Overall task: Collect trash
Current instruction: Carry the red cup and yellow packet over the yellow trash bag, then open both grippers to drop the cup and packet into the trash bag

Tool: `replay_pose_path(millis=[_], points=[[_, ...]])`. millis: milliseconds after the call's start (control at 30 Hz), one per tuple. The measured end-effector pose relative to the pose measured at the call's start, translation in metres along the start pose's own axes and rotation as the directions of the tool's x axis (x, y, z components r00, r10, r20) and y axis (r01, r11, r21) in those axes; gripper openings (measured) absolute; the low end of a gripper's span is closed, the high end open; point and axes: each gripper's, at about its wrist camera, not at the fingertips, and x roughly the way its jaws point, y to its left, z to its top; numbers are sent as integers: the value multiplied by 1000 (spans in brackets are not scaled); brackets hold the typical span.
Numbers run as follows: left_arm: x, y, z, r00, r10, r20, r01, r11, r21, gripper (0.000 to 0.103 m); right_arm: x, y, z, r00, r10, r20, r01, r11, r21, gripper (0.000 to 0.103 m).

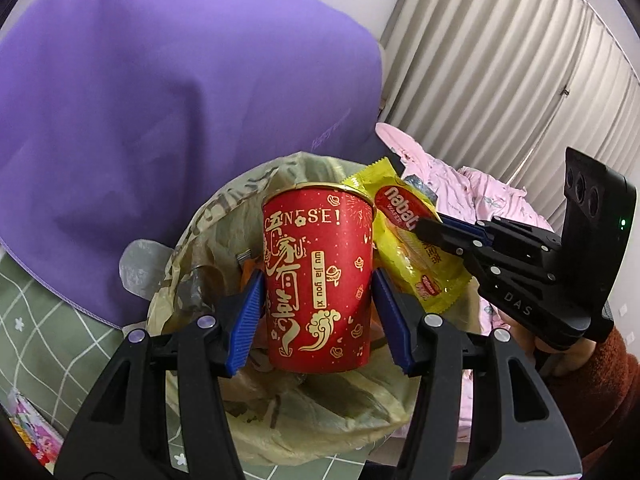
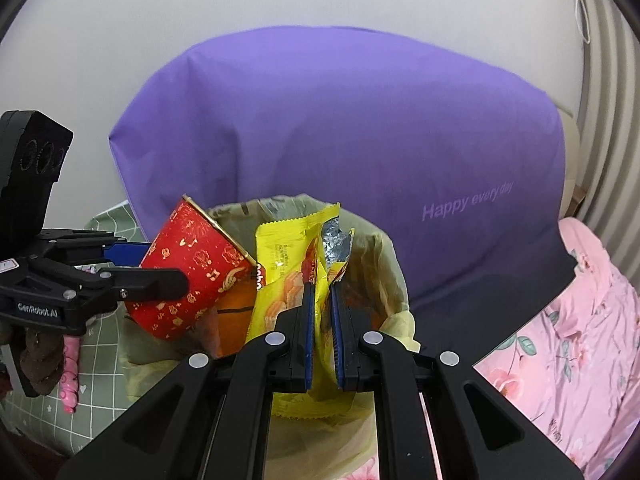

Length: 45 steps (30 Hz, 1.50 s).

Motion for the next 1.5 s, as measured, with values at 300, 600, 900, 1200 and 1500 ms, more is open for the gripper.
replay_pose_path(millis=[300, 600, 900, 1200, 1500], points=[[8, 10, -2, 1000, 14, -19, -14, 1000, -22, 52, 8, -4, -4, 1000, 8, -21, -8, 1000, -6, 10], [2, 13, -2, 1000, -14, -19, 13, 999, -45, 55, 5, 3, -6, 999, -18, -30, 18, 999, -27, 15], [-46, 25, -7, 995, 20, 93, -11, 995, -103, 58, -18, 6, -11, 998, -56, 14, 56, 998, -10, 41], [-84, 42, -27, 985, 97, 140, -76, 986, -148, 58, -39, 23, -4, 994, -81, 69, 82, 997, -9, 41], [-137, 80, -97, 910, 370, 185, -318, 912, -259, 58, -49, 77, 13, 989, -7, 149, 17, 998, -66, 42]])
